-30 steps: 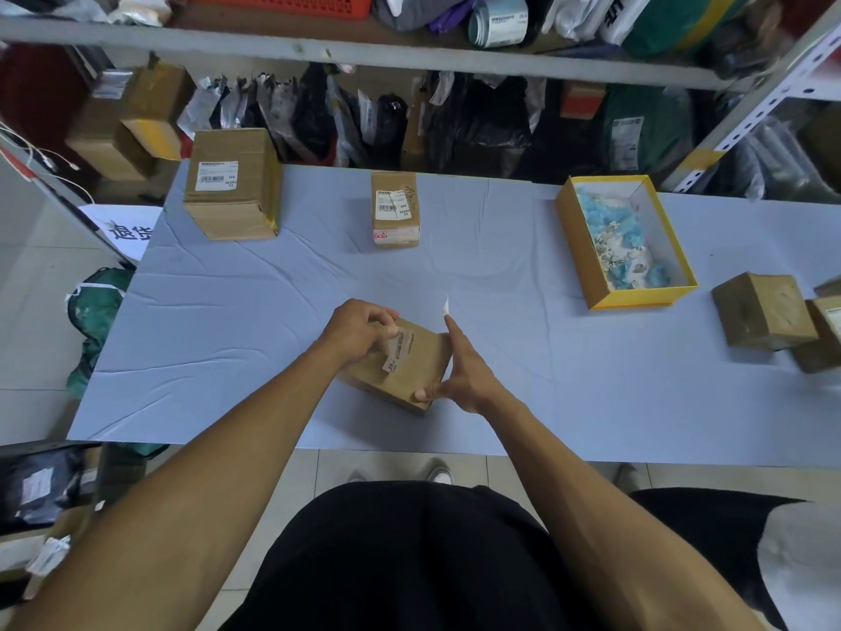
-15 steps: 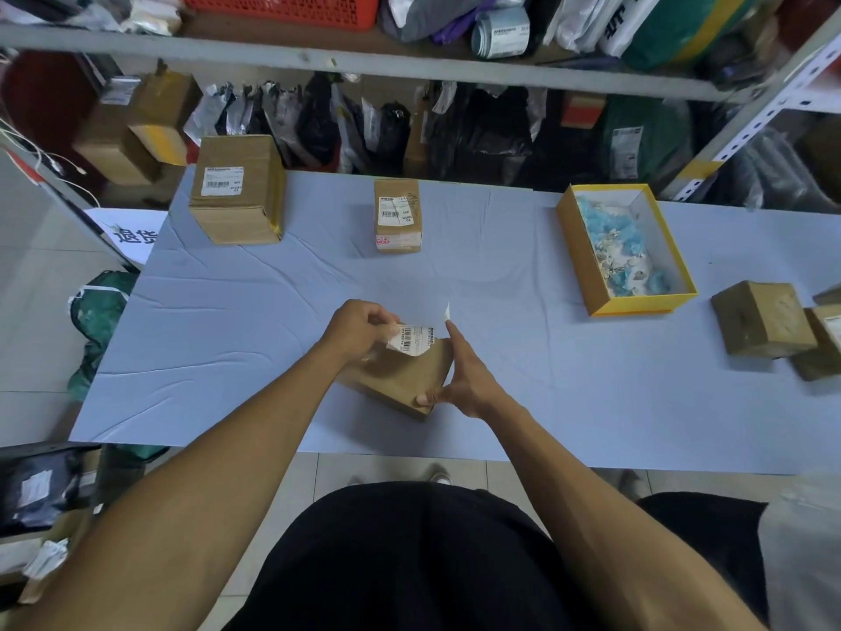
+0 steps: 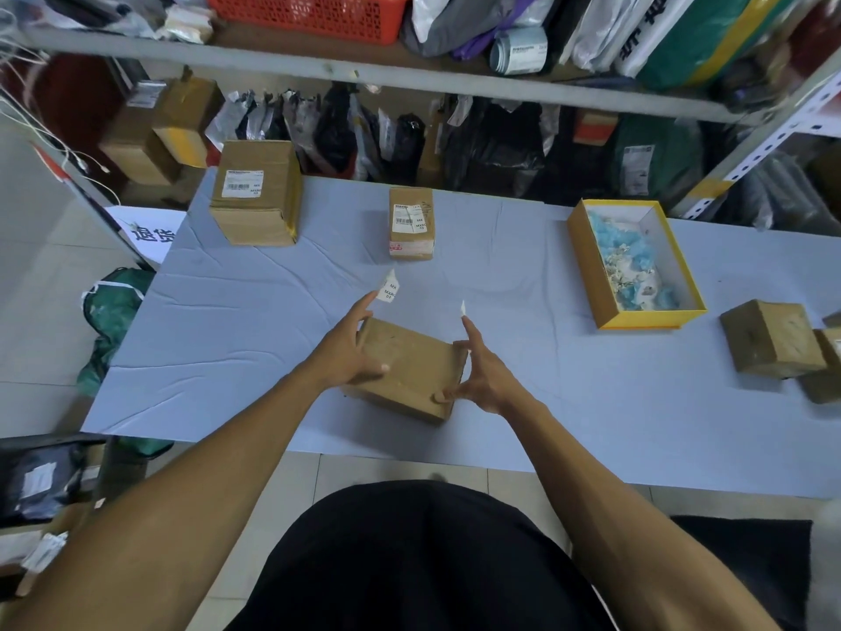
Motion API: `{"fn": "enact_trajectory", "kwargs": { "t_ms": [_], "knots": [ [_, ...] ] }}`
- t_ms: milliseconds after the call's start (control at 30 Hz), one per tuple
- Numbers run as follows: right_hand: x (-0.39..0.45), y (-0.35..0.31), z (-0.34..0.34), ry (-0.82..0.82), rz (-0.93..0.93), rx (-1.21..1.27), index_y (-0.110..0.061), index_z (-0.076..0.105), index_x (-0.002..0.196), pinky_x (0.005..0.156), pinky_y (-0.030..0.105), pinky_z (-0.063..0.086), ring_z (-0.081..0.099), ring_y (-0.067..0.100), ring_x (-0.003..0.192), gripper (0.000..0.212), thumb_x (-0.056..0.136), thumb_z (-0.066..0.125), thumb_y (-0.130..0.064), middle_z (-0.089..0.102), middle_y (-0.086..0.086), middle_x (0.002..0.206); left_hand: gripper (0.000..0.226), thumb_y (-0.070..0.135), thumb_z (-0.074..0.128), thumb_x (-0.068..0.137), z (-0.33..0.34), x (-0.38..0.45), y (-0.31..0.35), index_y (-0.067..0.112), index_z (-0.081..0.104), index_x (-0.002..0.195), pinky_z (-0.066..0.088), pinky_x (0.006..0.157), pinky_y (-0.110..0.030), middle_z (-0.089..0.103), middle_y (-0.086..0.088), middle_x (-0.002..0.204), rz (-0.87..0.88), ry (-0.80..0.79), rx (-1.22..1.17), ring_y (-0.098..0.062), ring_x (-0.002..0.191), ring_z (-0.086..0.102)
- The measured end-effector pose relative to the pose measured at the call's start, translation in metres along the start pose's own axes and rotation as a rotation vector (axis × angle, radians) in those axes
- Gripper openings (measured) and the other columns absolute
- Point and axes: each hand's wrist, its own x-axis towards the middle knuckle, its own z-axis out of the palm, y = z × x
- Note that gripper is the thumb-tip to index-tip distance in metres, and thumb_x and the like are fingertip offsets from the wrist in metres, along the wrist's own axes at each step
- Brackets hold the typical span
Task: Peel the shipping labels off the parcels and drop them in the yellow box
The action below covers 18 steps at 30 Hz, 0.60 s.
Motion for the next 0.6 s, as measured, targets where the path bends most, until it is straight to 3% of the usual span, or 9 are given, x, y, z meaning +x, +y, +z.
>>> {"fn": "enact_trajectory", "kwargs": {
  "t_ms": [67, 133, 200, 267, 367, 500, 600],
  "knots": [
    [0.002, -0.007, 0.0, 0.052, -0.046, -0.041, -0.046, -0.001, 0.15, 0.103, 0.045, 0.045, 0.043, 0.031, 0.131, 0.132, 0.057, 0.092, -0.039, 0.043, -0.001, 0.144, 0.124, 0.014, 0.091, 0.064, 0.003, -0.008, -0.005, 0.042, 0.009, 0.153, 0.043, 0.107, -0.037, 0.026, -0.002, 0.158, 0.018, -0.027, -0.025, -0.024, 0.141, 0.032],
    [0.007, -0.021, 0.009, 0.077, -0.115, -0.187, -0.048, -0.003, 0.149, 0.105, 0.05, 0.043, 0.044, 0.028, 0.129, 0.131, 0.055, 0.088, -0.054, 0.047, -0.003, 0.142, 0.125, 0.012, 0.091, 0.063, 0.006, -0.015, -0.011, 0.046, 0.01, 0.151, 0.053, 0.093, -0.032, 0.025, 0.001, 0.157, 0.039, -0.057, -0.053, -0.025, 0.136, 0.038],
    [0.01, -0.034, 0.023, 0.085, -0.148, -0.371, -0.042, -0.007, 0.15, 0.112, 0.053, 0.027, 0.038, 0.027, 0.133, 0.132, 0.056, 0.082, -0.064, 0.047, -0.001, 0.143, 0.126, 0.011, 0.092, 0.061, 0.012, -0.021, -0.018, 0.048, 0.012, 0.15, 0.056, 0.082, -0.026, 0.025, 0.005, 0.157, 0.05, -0.074, -0.064, -0.026, 0.132, 0.042],
    [0.011, -0.039, 0.038, 0.105, -0.148, -0.49, -0.038, -0.012, 0.15, 0.114, 0.06, 0.008, 0.03, 0.027, 0.139, 0.135, 0.054, 0.075, -0.074, 0.046, 0.002, 0.144, 0.126, 0.014, 0.094, 0.059, 0.018, -0.025, -0.023, 0.045, 0.014, 0.151, 0.054, 0.083, -0.024, 0.027, 0.007, 0.155, 0.058, -0.049, -0.022, -0.023, 0.129, 0.043],
    [0.014, -0.038, 0.049, 0.142, -0.146, -0.585, -0.033, -0.012, 0.151, 0.112, 0.063, -0.001, 0.028, 0.027, 0.14, 0.141, 0.048, 0.066, -0.086, 0.048, 0.005, 0.141, 0.13, 0.023, 0.097, 0.051, 0.017, -0.024, -0.026, 0.046, 0.016, 0.149, 0.053, 0.088, -0.027, 0.036, 0.007, 0.144, 0.048, -0.003, 0.021, -0.018, 0.122, 0.045],
    [0.018, -0.04, 0.051, 0.181, -0.105, -0.564, -0.032, 0.001, 0.153, 0.114, 0.056, 0.004, 0.04, 0.025, 0.13, 0.129, 0.055, 0.066, -0.083, 0.057, 0.001, 0.127, 0.119, 0.025, 0.097, 0.05, 0.013, -0.013, -0.03, 0.044, 0.029, 0.145, 0.053, 0.088, -0.029, 0.046, 0.007, 0.127, 0.023, 0.038, 0.042, -0.017, 0.114, 0.049],
    [0.025, -0.042, 0.052, 0.379, -0.061, -0.418, -0.029, 0.017, 0.151, 0.112, 0.042, 0.018, 0.056, 0.022, 0.113, 0.085, 0.085, 0.061, -0.057, 0.069, -0.004, 0.106, 0.087, 0.014, 0.09, 0.066, 0.017, -0.004, -0.026, 0.028, 0.045, 0.138, 0.05, 0.077, -0.019, 0.058, 0.0, 0.113, -0.016, 0.158, -0.066, -0.023, 0.111, 0.056]
  ]
}}
